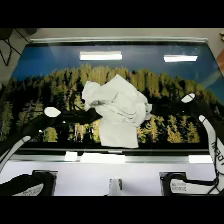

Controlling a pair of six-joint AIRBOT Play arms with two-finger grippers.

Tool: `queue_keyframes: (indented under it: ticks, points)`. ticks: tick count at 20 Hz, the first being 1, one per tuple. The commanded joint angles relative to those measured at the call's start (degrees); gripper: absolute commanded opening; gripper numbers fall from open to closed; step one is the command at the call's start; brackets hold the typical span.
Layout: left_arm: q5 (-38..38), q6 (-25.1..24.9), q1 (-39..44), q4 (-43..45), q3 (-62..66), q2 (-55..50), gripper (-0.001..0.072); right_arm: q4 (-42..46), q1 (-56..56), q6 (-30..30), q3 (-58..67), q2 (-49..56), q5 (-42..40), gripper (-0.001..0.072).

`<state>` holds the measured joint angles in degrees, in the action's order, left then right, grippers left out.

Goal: Fold the shirts.

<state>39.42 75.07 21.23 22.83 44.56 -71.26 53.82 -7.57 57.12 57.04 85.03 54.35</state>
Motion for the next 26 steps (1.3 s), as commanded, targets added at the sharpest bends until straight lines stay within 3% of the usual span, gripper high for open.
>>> queue_keyframes:
  ticks: [1,5,8,13,16,20,26]
  points:
    - [-0.4,-0.9,-6.7,10.2,5.7,8.1,0.0030,5.9,0.0,-6.6,6.6,-7.0,3.8,0.0037]
    - [-4.9,-0.9,-19.5,13.4,24.3,20.3,0.0030,18.7,0.0,-6.4,22.2,-24.0,-2.4,0.0038]
    - [-11.4,-0.9,-27.5,13.4,39.8,26.4,0.0030,25.1,0.0,-2.4,29.7,-37.3,-9.1,0.0038]
    - [-4.8,2.8,-31.3,13.2,50.5,30.1,0.0031,25.4,0.0,0.3,30.0,-51.2,-6.8,0.0039]
    - [1.4,2.5,-31.2,13.2,50.6,30.9,0.0031,25.7,0.0,0.1,30.0,-53.9,-7.4,0.0039]
    - [-0.6,2.8,-31.3,15.4,50.9,30.6,0.0029,28.9,0.0,0.1,30.0,-53.3,-6.8,0.0038]
    - [4.8,7.6,-31.3,24.1,50.9,21.7,0.0029,30.9,0.0,-0.2,30.0,-43.1,-0.7,0.0039]
